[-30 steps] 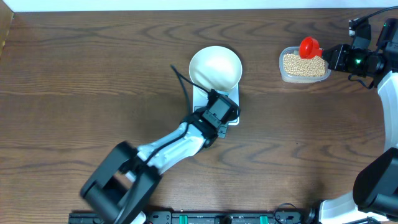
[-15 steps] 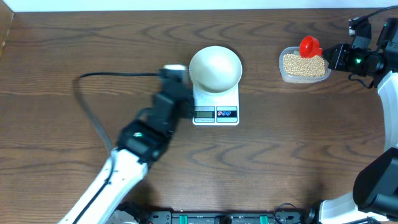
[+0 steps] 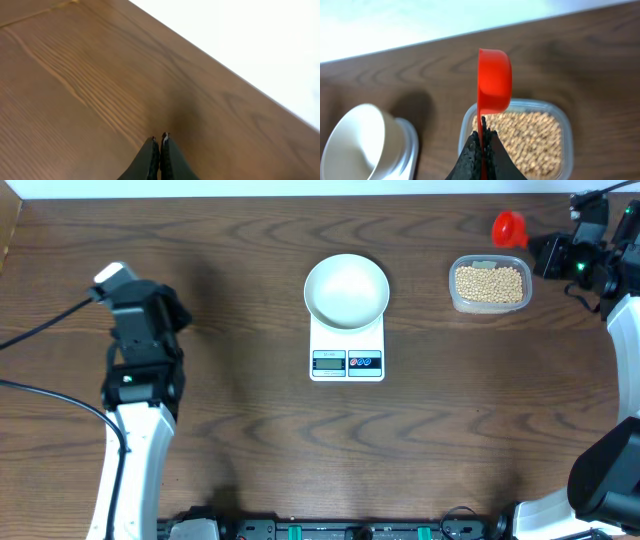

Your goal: Scoop item into bowl and weigh 50g on scale

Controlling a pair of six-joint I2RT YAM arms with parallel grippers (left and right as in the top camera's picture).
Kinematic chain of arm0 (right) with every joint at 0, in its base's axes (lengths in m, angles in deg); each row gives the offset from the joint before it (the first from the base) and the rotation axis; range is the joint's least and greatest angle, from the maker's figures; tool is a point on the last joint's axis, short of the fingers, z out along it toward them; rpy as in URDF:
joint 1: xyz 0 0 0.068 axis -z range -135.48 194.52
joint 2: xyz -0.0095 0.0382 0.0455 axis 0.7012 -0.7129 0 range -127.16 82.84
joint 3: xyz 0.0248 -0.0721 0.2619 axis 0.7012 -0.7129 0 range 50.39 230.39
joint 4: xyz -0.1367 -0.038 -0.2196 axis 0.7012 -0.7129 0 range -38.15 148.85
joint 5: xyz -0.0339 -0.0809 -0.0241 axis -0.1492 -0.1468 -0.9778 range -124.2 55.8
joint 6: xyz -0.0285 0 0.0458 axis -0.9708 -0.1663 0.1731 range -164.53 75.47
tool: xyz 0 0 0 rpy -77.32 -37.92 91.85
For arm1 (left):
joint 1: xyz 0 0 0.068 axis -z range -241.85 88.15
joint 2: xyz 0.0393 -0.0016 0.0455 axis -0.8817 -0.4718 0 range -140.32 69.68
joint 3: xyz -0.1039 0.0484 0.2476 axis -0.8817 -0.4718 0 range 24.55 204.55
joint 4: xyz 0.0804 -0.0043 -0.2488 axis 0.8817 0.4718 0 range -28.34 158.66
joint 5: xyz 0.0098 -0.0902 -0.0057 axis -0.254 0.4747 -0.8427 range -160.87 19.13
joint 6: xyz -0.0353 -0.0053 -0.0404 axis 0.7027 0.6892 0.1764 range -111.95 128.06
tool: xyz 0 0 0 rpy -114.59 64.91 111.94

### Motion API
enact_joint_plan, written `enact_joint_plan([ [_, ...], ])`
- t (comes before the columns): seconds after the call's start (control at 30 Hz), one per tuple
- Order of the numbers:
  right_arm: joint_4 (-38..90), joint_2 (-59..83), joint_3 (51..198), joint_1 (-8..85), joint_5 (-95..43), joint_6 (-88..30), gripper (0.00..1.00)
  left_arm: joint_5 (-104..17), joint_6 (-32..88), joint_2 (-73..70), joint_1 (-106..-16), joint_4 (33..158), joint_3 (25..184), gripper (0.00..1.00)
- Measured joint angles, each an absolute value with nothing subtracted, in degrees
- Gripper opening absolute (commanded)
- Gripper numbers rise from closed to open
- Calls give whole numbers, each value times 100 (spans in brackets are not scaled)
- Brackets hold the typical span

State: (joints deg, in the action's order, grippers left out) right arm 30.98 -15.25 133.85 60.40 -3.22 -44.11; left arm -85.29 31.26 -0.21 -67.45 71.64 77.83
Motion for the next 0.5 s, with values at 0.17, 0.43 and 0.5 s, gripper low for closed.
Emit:
enact_joint_plan([
  [0.17,3572,-1527,13385,6040,-705,-3969,1,-8533,3331,-515,-7040,6331,7783,7],
  [0.43,3524,-1525,13385,6040,-952,-3604,1,-7748,3401,-1195,-6540,6036,7783,7],
  [0.5,3419,-1525,13385,6040,-963,-3580,1,-7512,3399,-1203,-6118,6178,7783,7],
])
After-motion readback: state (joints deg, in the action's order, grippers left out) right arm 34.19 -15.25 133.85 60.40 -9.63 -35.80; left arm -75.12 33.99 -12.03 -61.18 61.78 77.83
